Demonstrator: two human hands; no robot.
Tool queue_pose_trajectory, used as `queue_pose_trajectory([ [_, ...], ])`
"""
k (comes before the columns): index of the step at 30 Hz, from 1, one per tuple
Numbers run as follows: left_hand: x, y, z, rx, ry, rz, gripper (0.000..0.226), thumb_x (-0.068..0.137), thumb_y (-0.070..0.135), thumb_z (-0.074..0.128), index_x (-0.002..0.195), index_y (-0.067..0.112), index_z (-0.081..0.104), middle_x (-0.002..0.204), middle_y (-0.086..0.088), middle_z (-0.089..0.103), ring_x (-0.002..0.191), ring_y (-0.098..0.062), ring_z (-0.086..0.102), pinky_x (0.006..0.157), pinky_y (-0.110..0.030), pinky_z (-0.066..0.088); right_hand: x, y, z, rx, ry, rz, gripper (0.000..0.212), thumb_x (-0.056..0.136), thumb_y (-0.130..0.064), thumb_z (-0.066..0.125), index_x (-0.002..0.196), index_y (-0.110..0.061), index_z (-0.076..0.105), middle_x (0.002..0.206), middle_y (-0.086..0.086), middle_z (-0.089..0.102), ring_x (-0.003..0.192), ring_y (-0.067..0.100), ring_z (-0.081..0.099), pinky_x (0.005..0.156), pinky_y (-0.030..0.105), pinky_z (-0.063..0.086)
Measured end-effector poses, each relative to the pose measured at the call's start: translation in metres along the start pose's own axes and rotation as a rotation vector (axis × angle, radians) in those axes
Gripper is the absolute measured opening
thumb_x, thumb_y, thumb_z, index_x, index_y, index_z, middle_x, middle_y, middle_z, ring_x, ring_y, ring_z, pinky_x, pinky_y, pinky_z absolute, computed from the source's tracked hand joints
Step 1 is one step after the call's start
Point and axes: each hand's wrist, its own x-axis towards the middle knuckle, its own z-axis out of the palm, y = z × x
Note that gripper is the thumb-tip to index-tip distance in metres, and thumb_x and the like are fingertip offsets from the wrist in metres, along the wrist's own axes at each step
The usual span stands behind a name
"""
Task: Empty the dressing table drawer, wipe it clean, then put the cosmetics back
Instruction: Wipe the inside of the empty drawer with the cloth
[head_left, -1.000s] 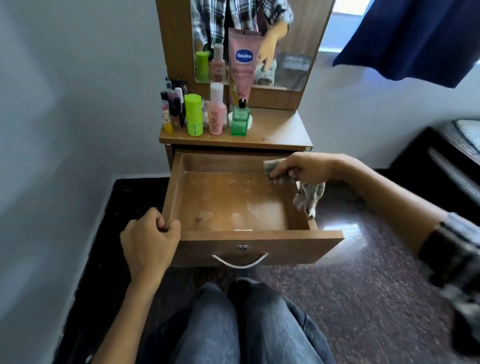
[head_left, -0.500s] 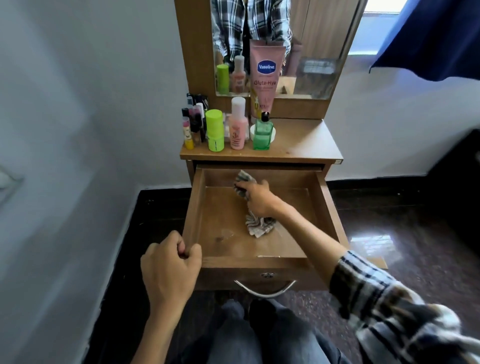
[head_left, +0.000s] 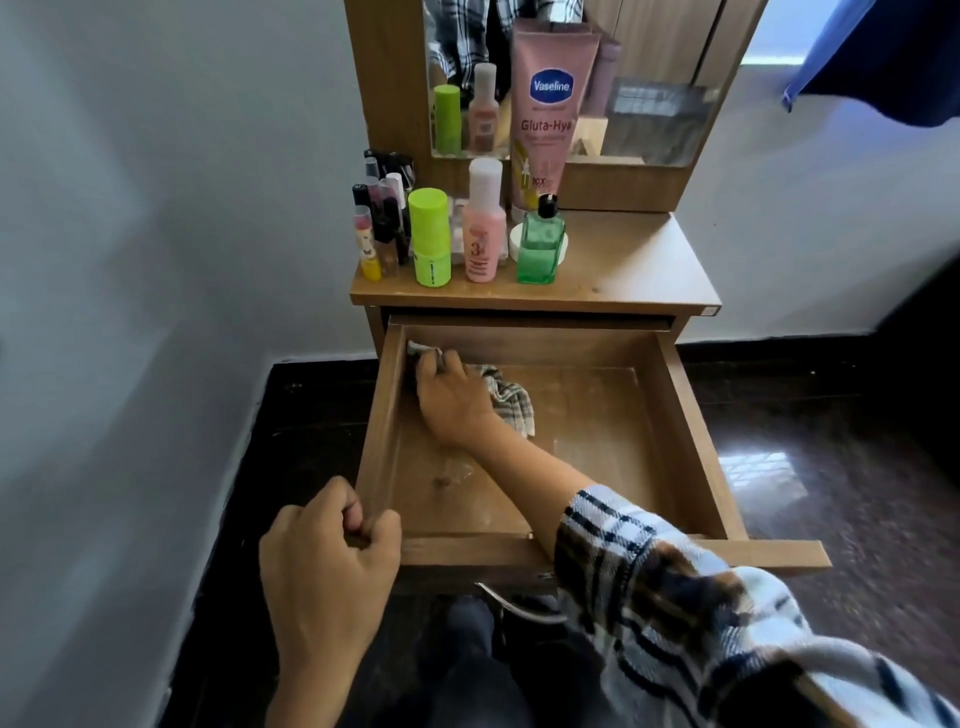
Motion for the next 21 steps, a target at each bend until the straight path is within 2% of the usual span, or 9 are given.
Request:
queue_pose_trajectory([
  [3,0.001,-0.001,-0.001,0.004,-0.008,0.014,0.021,0.066,0.038,0.040,0.056,0.027,0.024,0.046,0.011,0.030,0.048,-0.006,0.032,0.047,-0.020,0.019,0.005,-0.004,0.003,-0.124,0.060,0.042,0.041,0.101,-0.016,0.024,0.140,-0.004,0.022,0.143,0.017,0.035,0.136,0.027,0.026,0.099,0.038,0.033],
  [7,0.001,-0.002,0.000,0.018,-0.020,-0.004,0.021,0.066,0.037,0.040,0.055,0.025,0.027,0.046,0.010,0.031,0.050,-0.006,0.033,0.048,-0.023,0.020,0.005,0.003,0.002,-0.313,0.044,0.084,0.045,0.101,-0.018,0.026,0.144,-0.007,0.020,0.145,0.014,0.033,0.136,0.025,0.024,0.099,0.038,0.034],
  [12,0.000,-0.002,0.001,0.024,-0.014,-0.013,0.026,0.067,0.026,0.052,0.054,0.024,0.029,0.046,0.010,0.032,0.050,-0.006,0.035,0.052,-0.026,0.025,-0.016,0.032,-0.017,-0.311,0.059,0.161,0.043,0.102,-0.018,0.023,0.144,-0.009,0.022,0.146,0.015,0.031,0.132,0.028,0.034,0.098,0.036,0.035],
  [17,-0.001,-0.004,0.002,0.015,-0.009,-0.006,0.023,0.069,0.034,0.047,0.055,0.024,0.031,0.047,0.009,0.035,0.052,-0.007,0.037,0.057,-0.029,0.030,-0.027,0.072,-0.026,-0.287,0.042,0.268,0.040,0.101,-0.017,0.025,0.139,-0.009,0.028,0.142,0.015,0.037,0.133,0.027,0.031,0.096,0.036,0.037],
  [21,-0.001,-0.005,0.003,0.012,0.002,0.022,0.021,0.069,0.040,0.038,0.056,0.025,0.029,0.047,0.011,0.032,0.051,-0.006,0.036,0.057,-0.028,0.030,-0.044,0.100,-0.036,-0.302,0.048,0.375,0.039,0.097,-0.016,0.036,0.135,-0.009,0.031,0.138,0.015,0.042,0.133,0.026,0.031,0.095,0.035,0.037],
])
